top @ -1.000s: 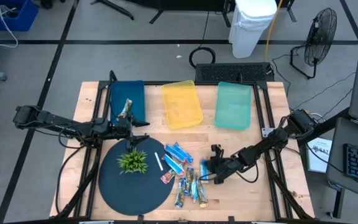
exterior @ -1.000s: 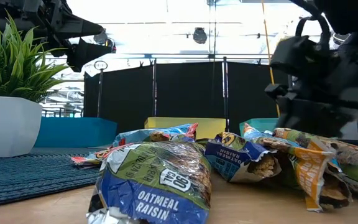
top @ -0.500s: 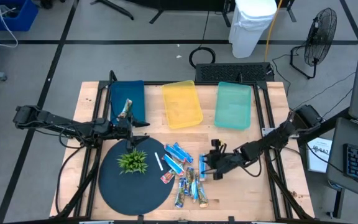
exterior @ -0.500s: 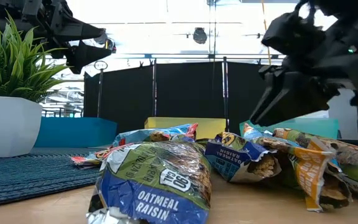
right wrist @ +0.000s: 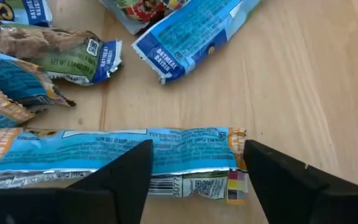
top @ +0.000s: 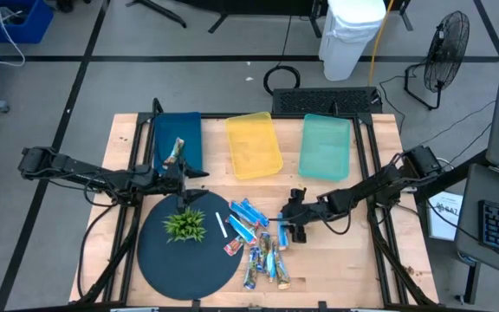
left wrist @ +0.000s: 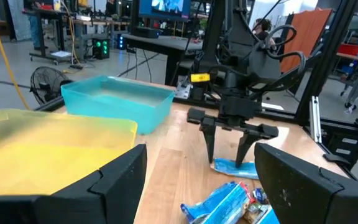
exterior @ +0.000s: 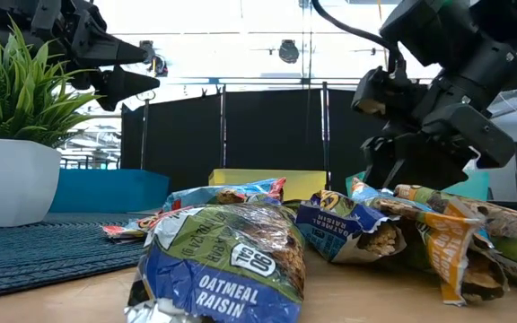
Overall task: Pick and place Granola Bars by type
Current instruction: Put the yellow granola bar into the blue bin
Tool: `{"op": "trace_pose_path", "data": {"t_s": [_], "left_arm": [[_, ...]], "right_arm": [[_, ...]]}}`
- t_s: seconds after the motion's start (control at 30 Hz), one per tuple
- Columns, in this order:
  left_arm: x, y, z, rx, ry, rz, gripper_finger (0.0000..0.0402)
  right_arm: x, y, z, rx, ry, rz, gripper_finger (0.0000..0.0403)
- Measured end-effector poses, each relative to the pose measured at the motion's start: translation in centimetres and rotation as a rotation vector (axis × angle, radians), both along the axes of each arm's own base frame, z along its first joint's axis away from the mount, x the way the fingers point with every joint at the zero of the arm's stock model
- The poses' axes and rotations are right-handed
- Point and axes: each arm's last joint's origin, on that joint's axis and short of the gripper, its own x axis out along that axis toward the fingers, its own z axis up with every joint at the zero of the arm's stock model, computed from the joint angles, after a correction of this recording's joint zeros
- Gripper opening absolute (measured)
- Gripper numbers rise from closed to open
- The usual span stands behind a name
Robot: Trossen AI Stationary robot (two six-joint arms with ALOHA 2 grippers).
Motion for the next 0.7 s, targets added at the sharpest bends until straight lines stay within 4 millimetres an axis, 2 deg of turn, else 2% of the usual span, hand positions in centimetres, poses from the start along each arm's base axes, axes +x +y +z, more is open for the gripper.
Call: {"op": "trace_pose_path", "data": {"t_s": [0.13,0.27,0.57,0.7], "left_arm": [[0.00,0.00,-0.04,0.000,0.004,0.000,0.0294],[0.00,0.00,-0.05,0.001,0.006,0.000,0.0294],[0.00,0.00,-0.05,0.001,0.005,0.000,0.0294],[0.00,0.00,-0.05,0.001,0.005,0.000,0.0294]], "right_arm": [[-0.01,-0.03,-0.01,0.000,0.001,-0.003,0.0220],[-0.08,-0.06,-0.08,-0.004,0.012,-0.004,0.0176],[-0.04,-0.03,-0.03,-0.029,0.009,0.031,0.0015],[0.03,-0.02,0.04,-0.054,0.000,0.056,0.0011]]}}
